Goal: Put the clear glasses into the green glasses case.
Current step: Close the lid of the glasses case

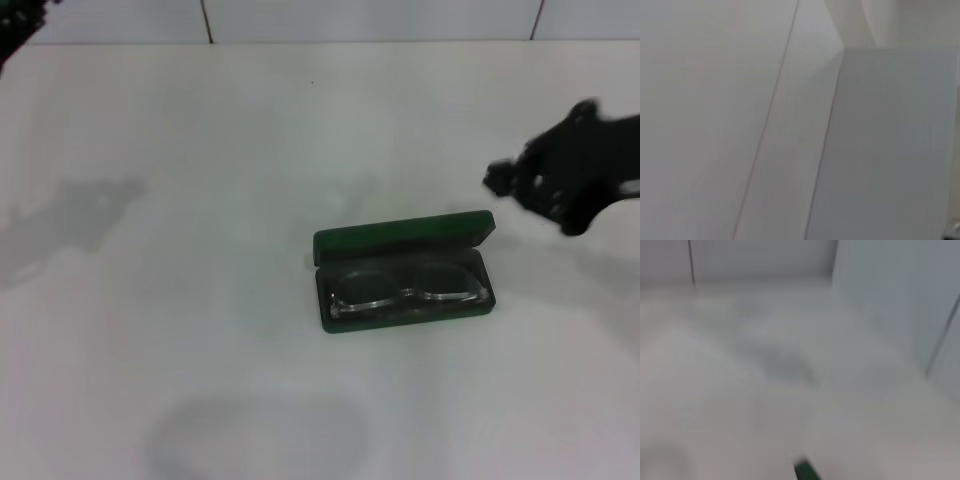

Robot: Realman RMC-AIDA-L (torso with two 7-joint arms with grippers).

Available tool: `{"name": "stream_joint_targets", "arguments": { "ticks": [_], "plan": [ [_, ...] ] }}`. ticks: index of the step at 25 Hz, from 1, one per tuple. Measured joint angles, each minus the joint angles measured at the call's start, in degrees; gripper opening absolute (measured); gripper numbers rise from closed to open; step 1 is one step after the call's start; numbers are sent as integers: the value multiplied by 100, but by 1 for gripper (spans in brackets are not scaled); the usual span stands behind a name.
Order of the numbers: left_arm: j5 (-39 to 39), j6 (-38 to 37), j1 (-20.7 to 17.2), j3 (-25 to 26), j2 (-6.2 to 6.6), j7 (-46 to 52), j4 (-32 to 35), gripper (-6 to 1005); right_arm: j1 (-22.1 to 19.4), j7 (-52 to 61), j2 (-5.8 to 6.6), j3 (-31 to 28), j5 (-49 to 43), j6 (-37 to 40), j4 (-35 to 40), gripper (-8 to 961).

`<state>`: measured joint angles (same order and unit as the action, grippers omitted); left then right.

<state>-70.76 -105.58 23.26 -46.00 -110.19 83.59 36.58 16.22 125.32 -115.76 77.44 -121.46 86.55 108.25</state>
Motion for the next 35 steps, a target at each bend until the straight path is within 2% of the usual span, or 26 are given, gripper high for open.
{"name": "stream_joint_targets", "arguments": {
  "ticks": [3,7,10,12,15,16,17,18,20,23,27,35],
  "plan": [
    [-461,166,241,3,-29,182,13,66,-403,-980,13,-837,1425,-16,-595,51],
    [-1222,509,653,-16,-158,323,4,74,-614,-2202,23,-1880,2527,351,-1661,51],
    [-1706,758,948,-31,-324,372,-17,133,-605,-2578,25,-2878,2687,479,-2474,92],
    [-2119,1030,1156,-34,-488,452,-10,172,-550,-2864,26,-3621,2763,636,-3063,120],
    [-2592,1368,1389,-41,-670,573,1,183,-462,-3237,34,-4579,2832,959,-3729,161],
    [-2592,1368,1389,-41,-670,573,1,186,-443,-3373,41,-4969,2842,1080,-3963,175],
    [-2993,1621,1600,-53,-800,724,-23,190,-431,-3479,42,-5208,2845,1177,-4113,188],
    [-3154,1712,1671,-69,-837,794,-29,195,-427,-3586,43,-5492,2852,1258,-4305,202],
    [-3548,1997,1909,-277,-923,1024,-150,204,-424,-3729,44,-5810,2863,1343,-4590,291],
    [-3616,2187,2068,-484,-922,1155,-340,219,-437,-3874,48,-5924,2863,1372,-4868,425],
    [-3662,2528,2283,-844,-925,1299,-536,273,-434,-4027,53,-5935,2811,1369,-5153,441],
    [-3640,2959,2416,-1480,-950,1495,-820,306,-316,-4301,94,-5892,2781,1246,-5657,449]
  ]
}}
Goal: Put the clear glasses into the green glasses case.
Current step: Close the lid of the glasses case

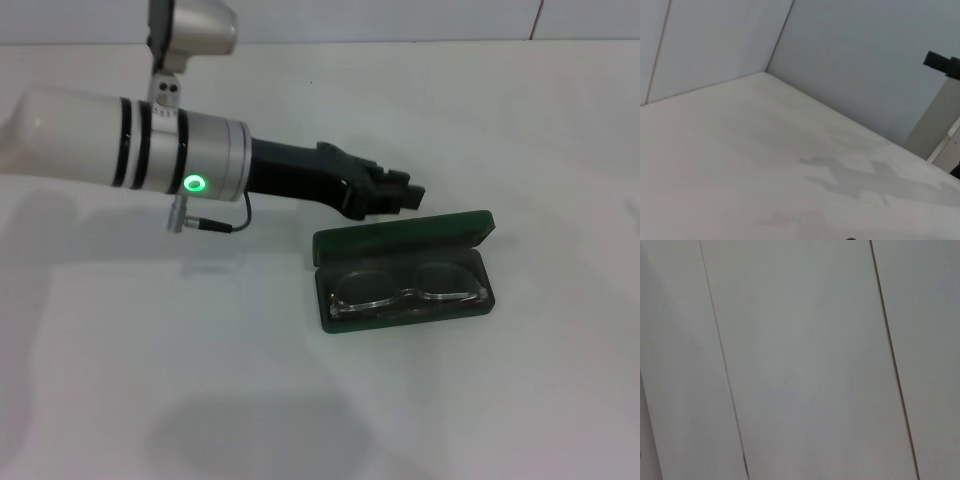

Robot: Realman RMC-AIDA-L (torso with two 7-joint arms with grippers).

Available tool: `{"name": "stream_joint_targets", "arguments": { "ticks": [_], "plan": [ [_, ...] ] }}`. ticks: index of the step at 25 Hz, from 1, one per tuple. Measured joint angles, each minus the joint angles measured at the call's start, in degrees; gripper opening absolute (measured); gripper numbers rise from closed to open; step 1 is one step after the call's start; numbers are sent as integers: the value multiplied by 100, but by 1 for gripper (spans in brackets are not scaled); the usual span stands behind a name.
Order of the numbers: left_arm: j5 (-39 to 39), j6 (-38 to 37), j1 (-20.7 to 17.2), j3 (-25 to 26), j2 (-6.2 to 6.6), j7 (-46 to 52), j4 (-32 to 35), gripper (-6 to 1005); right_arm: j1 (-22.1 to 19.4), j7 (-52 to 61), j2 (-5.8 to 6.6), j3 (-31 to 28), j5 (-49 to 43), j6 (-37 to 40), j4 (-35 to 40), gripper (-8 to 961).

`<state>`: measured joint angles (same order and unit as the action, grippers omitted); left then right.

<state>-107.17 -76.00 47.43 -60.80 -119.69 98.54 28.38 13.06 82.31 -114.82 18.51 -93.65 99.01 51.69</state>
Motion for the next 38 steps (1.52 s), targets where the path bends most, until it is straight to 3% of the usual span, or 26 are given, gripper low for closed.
{"name": "stream_joint_targets", "arguments": {
  "ticks": [12,18,24,38],
  "plan": [
    [20,239,55,-66,-52,-120,-260,192,112,-176,14,-3,-144,-87,-355,450],
    [324,494,62,-436,-65,-151,-314,192,119,-280,14,-6,-145,-116,-480,450],
    [698,788,65,-958,-62,-151,-344,192,118,-356,12,-4,-145,-179,-534,354],
    [848,952,70,-1021,-66,-203,-537,193,146,-475,10,-13,-145,-191,-656,358]
  ]
}}
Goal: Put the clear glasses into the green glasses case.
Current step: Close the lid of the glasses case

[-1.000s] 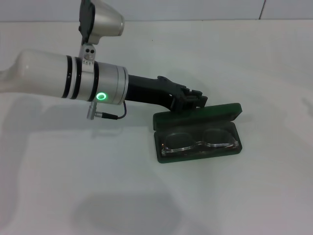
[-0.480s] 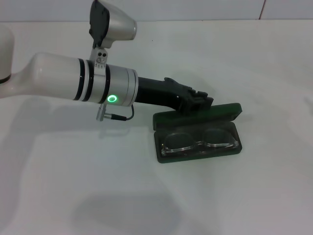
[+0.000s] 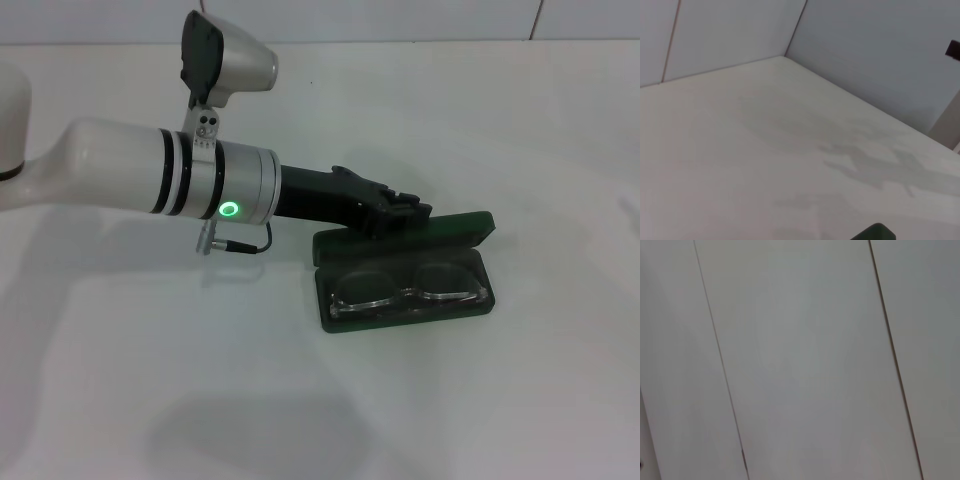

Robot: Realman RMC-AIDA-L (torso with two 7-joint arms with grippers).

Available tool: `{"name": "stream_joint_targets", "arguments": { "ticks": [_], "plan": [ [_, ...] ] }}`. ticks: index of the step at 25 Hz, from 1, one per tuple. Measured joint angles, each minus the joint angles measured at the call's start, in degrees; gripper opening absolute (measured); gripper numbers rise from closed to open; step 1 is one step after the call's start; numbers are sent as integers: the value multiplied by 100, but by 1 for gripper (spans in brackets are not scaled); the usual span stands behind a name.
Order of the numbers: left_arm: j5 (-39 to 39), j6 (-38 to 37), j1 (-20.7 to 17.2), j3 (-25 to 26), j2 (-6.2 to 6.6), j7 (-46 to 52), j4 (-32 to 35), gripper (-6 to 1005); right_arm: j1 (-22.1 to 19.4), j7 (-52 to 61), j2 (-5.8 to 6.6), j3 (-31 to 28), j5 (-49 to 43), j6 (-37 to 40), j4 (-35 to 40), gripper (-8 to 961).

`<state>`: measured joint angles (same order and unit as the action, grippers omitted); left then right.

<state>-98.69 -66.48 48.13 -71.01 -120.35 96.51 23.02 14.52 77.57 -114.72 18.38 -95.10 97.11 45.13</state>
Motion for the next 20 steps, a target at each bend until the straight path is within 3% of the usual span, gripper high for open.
{"name": "stream_joint_targets", "arguments": {
  "ticks": [12,20],
  "plan": [
    [25,-99,-84,-46,-5,-102,-96,193,67,-70,-7,8,0,-8,-73,359],
    [532,-221,-276,-503,-4,-300,-49,194,96,-79,6,8,0,-8,-143,359]
  ]
}}
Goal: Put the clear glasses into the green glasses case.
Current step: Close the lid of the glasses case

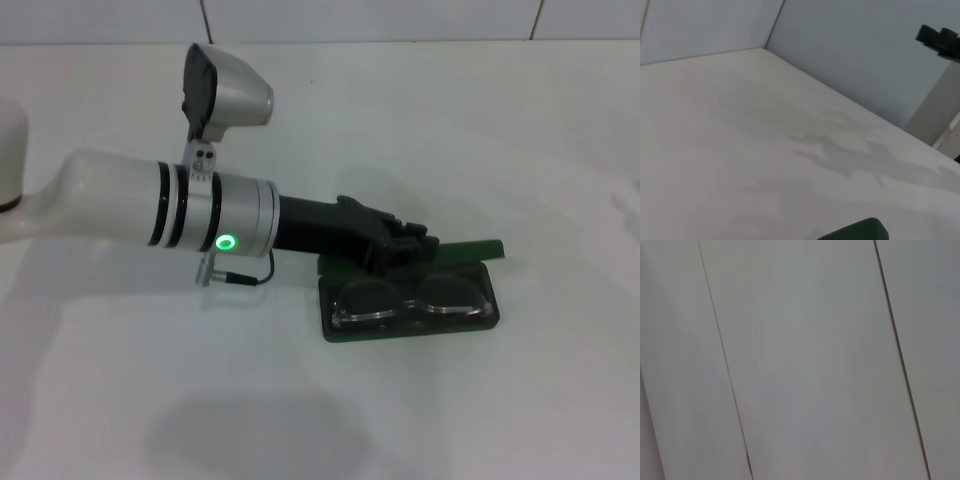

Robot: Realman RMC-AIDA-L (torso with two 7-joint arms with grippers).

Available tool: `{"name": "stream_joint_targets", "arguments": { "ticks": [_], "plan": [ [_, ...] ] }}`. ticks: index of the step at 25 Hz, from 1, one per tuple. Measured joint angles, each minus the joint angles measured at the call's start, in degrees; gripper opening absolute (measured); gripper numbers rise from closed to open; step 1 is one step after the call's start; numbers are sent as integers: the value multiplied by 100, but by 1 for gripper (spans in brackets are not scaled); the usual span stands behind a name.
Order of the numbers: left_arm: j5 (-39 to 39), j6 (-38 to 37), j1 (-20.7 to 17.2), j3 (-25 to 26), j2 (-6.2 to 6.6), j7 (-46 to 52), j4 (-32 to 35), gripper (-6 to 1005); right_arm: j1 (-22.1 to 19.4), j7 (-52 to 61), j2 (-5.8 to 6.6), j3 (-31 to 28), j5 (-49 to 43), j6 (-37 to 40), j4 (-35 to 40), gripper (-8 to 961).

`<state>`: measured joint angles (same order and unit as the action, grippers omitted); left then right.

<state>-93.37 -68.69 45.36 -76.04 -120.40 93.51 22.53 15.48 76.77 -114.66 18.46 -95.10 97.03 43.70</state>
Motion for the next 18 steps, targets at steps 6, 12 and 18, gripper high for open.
{"name": "stream_joint_targets", "arguments": {
  "ticks": [6,12,18],
  "plan": [
    [580,33,-140,-604,-5,-204,-25,194,9,-3,-2,0,0,5,-2,359],
    [1006,86,-266,-1048,-18,-408,-36,193,16,-5,-15,0,0,8,-2,359],
    [1290,224,-402,-1441,-38,-515,-22,191,17,-5,-20,3,1,41,-52,358]
  ]
}}
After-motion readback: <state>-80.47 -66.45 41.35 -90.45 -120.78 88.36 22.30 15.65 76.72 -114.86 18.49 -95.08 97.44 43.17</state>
